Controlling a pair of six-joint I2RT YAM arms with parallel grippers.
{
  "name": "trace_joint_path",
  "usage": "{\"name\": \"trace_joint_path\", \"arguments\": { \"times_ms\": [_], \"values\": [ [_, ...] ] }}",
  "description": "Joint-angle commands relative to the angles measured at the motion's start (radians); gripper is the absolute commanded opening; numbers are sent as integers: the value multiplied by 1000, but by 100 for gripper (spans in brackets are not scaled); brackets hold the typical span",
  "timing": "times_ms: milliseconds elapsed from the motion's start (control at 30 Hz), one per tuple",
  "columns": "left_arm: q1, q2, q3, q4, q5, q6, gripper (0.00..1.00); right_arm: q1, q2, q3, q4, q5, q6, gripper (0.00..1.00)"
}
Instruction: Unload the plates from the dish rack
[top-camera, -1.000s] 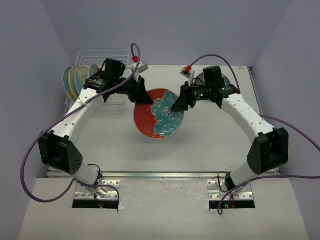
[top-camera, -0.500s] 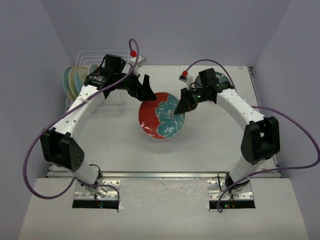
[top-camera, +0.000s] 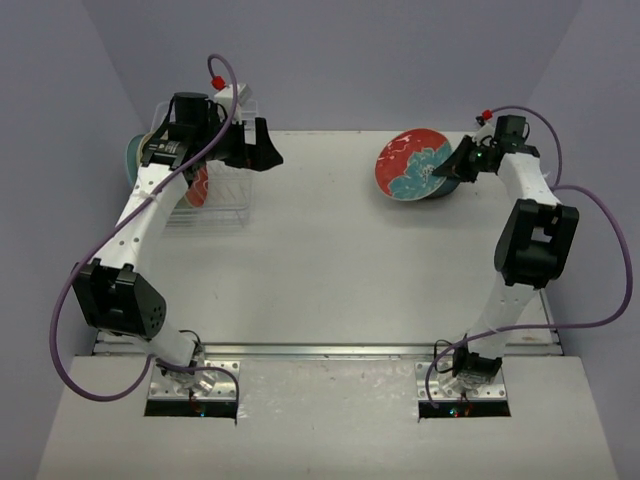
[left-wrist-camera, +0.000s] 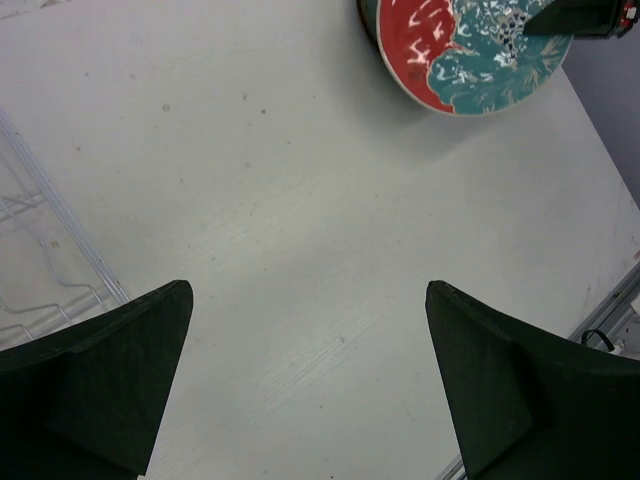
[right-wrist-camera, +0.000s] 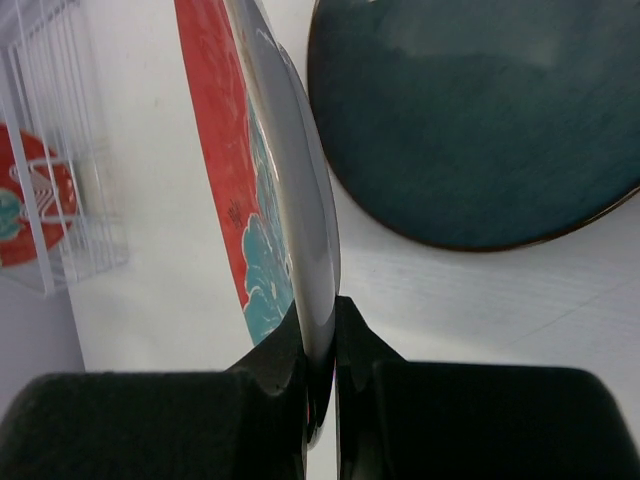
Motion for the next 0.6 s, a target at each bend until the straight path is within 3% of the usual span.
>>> {"name": "trace_joint_path", "arguments": {
  "times_ms": [0,567],
  "values": [
    [-4,-23,46,40,-16,-9,100,-31,50,157,102,-70,100,0],
    [-2,-21,42,26,-47,23,100,-77,306,308,156,-102,212,0]
  ]
}}
